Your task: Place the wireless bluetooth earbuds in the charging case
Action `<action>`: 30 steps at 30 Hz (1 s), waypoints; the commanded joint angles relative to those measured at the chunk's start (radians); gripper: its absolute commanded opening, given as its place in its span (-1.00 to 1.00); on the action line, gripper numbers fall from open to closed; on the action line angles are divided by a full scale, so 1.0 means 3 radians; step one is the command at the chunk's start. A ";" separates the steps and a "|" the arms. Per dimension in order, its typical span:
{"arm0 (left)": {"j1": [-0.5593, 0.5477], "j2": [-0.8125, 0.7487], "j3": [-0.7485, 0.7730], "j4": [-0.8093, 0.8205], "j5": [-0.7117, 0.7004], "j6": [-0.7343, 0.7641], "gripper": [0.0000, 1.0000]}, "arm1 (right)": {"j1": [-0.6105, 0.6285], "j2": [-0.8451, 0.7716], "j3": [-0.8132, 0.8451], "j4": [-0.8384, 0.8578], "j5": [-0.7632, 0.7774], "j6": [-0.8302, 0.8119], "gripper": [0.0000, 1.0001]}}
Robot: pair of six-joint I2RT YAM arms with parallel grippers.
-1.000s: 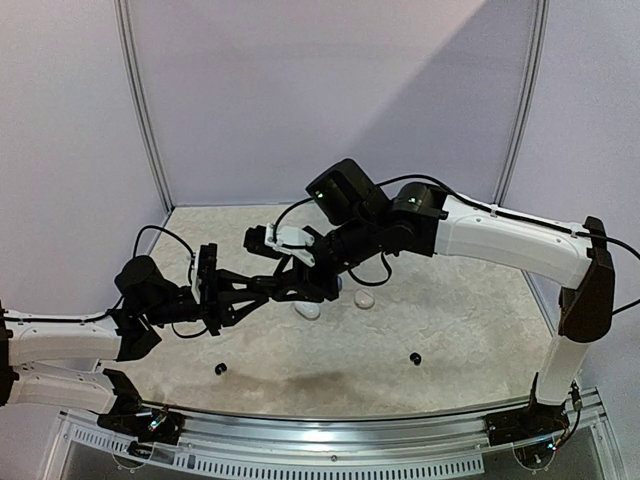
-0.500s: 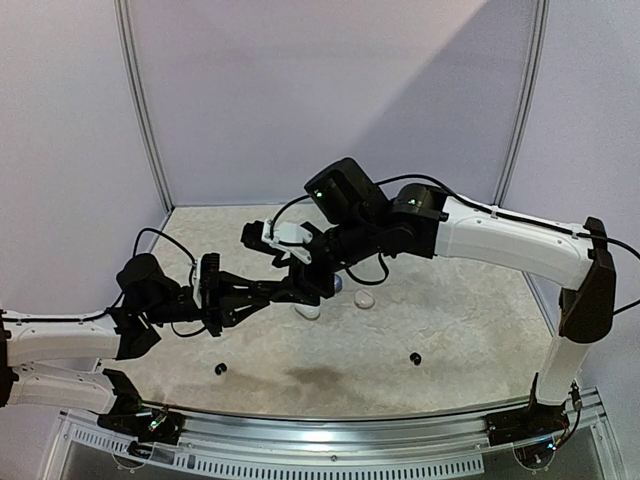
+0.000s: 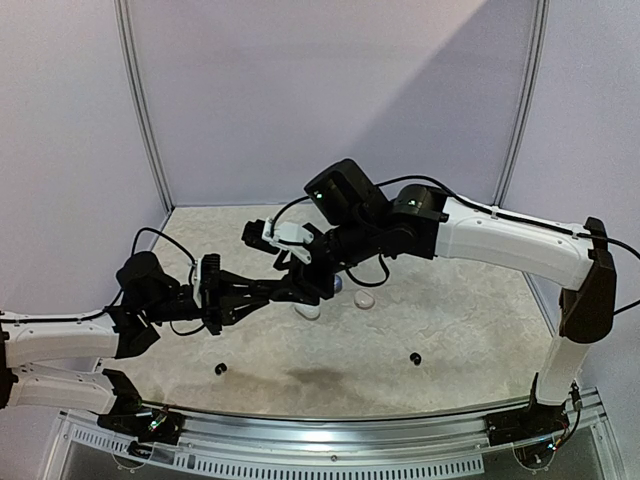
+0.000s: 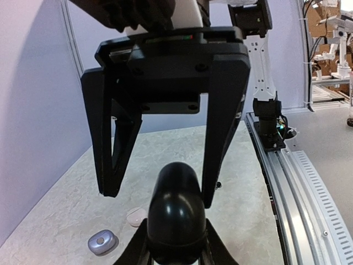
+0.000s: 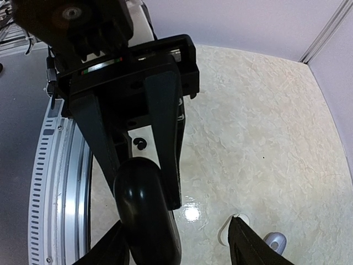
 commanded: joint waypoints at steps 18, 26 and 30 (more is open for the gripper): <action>-0.0010 -0.0058 -0.0046 -0.0055 0.0105 -0.0379 -1.00 | -0.0148 -0.0112 -0.0015 0.0156 0.0131 0.0214 0.24; 0.0005 -0.0067 -0.0061 -0.0069 -0.0098 -0.0644 -1.00 | -0.0140 -0.0398 -0.0310 0.0391 -0.0412 0.0106 0.92; 0.0005 -0.0070 -0.0066 -0.0031 -0.0065 -0.0623 -1.00 | -0.0093 -0.0270 -0.0269 0.0221 -0.0399 0.0014 0.97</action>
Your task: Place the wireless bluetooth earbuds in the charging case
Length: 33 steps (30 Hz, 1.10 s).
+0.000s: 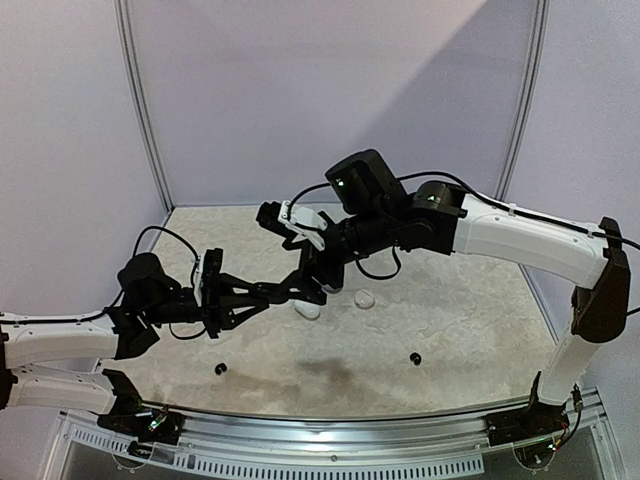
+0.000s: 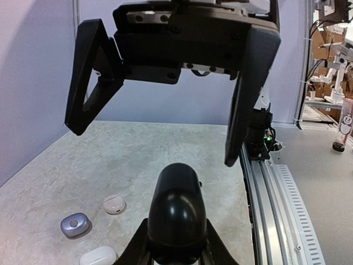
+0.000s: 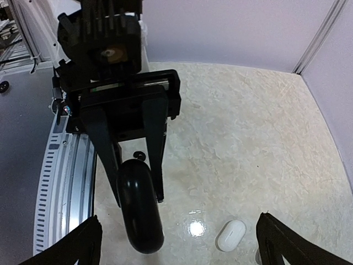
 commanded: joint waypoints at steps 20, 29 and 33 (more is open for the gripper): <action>0.0015 0.0026 0.0049 -0.0290 0.0259 0.1144 -1.00 | -0.0020 0.0187 0.0217 -0.0117 0.0523 0.0002 0.83; 0.0020 0.0070 0.0125 -0.0472 0.0352 0.1368 -1.00 | -0.0025 0.0148 0.0275 -0.0082 0.0440 0.0027 0.81; 0.0020 0.0070 0.0134 -0.0475 0.0360 0.1353 -1.00 | -0.0025 0.0134 0.0269 -0.0072 0.0438 0.0034 0.81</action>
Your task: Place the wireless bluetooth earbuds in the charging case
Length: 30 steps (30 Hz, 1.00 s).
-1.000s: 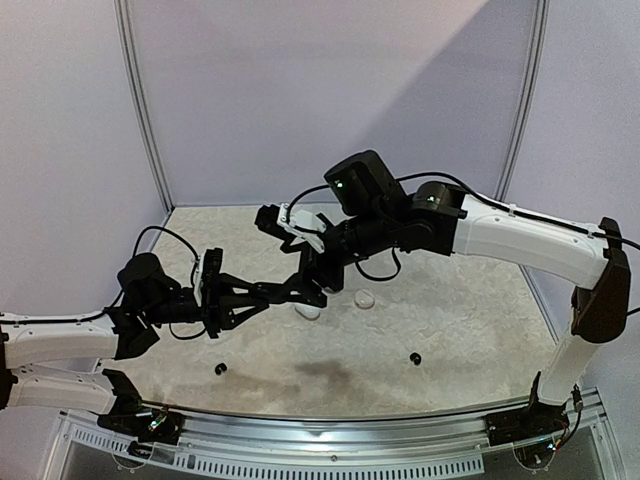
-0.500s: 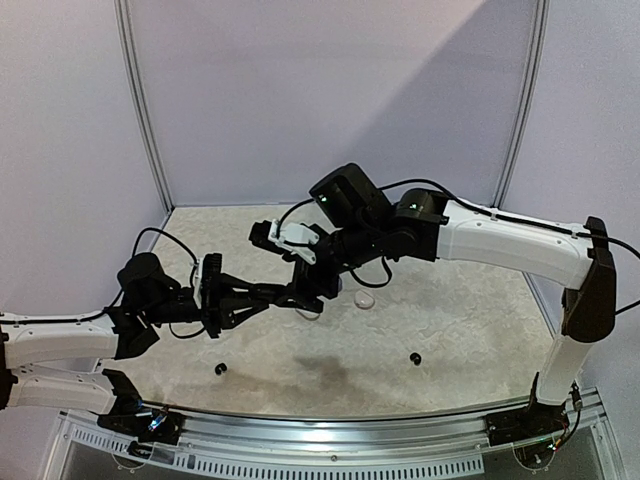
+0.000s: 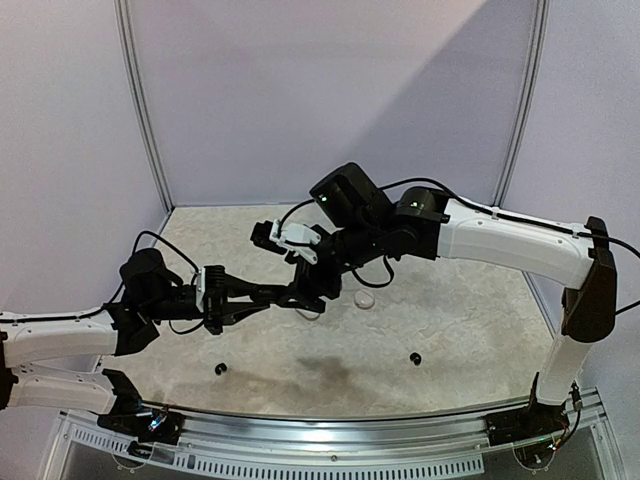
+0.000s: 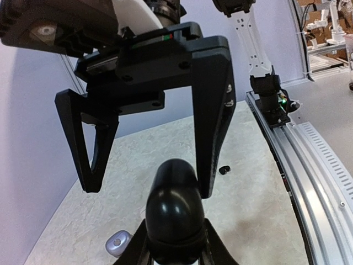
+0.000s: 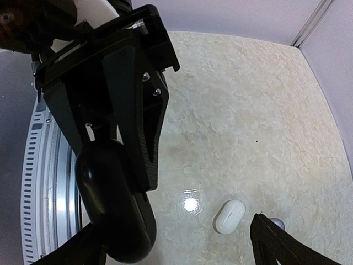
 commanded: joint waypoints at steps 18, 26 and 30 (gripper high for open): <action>-0.0011 0.0014 0.0002 -0.0310 0.0250 0.0063 -1.00 | -0.0092 -0.0089 0.0171 0.0216 0.0025 0.0133 0.79; -0.0011 0.0003 -0.0048 -0.0045 0.0207 -0.0128 -1.00 | -0.0097 -0.0033 0.0199 0.0155 -0.0052 0.0132 0.76; -0.0008 0.0013 -0.0083 0.0190 0.0102 -0.0497 -1.00 | -0.0097 0.0038 0.0232 0.0048 -0.0121 0.0116 0.71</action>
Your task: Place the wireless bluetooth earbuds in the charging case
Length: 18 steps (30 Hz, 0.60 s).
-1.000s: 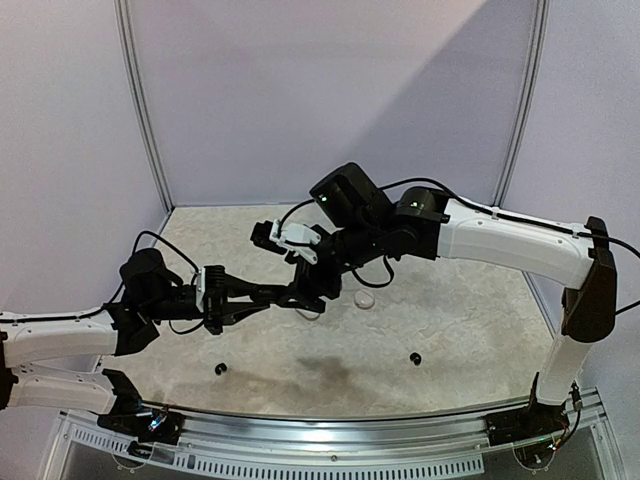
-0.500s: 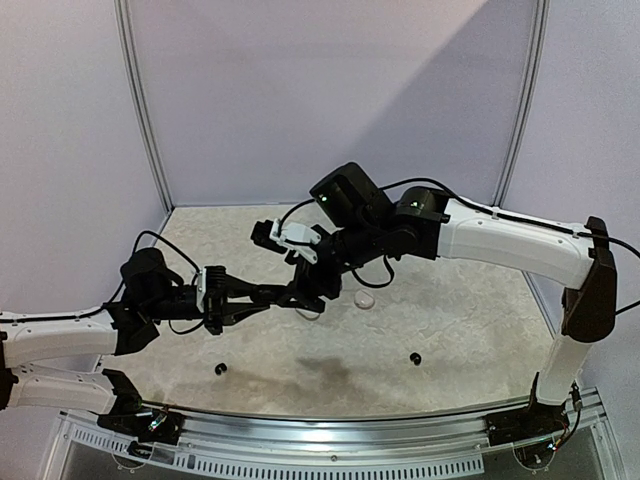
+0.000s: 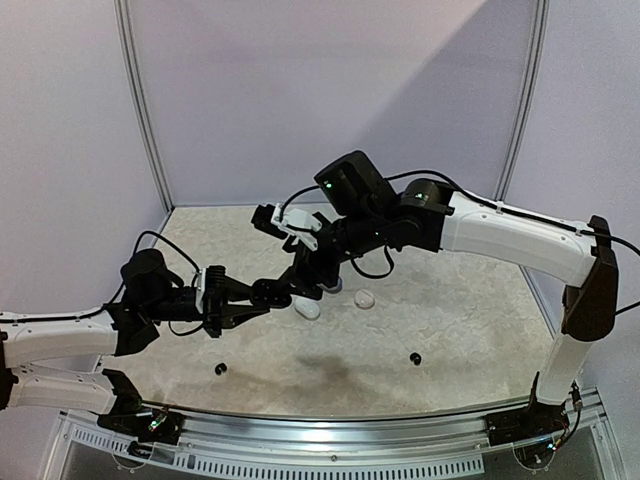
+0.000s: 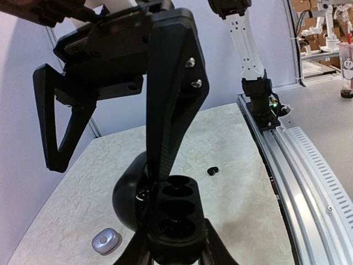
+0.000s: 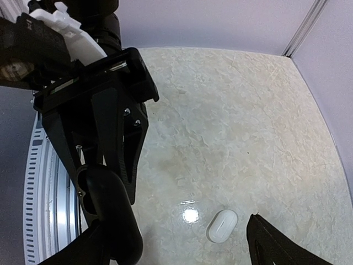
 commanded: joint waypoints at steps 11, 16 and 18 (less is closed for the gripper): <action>-0.0013 0.0068 -0.0173 0.0634 -0.0094 -0.1340 -1.00 | -0.0086 0.0154 0.0202 -0.0121 -0.0109 0.0106 0.68; -0.0008 0.0105 -0.0183 0.0669 -0.0212 -0.1458 -1.00 | -0.0093 0.0168 0.0226 -0.0130 -0.0210 0.0100 0.70; -0.0003 0.0123 -0.0184 0.0668 -0.0272 -0.1486 -1.00 | -0.0093 0.0153 0.0235 -0.0132 -0.0252 0.0092 0.71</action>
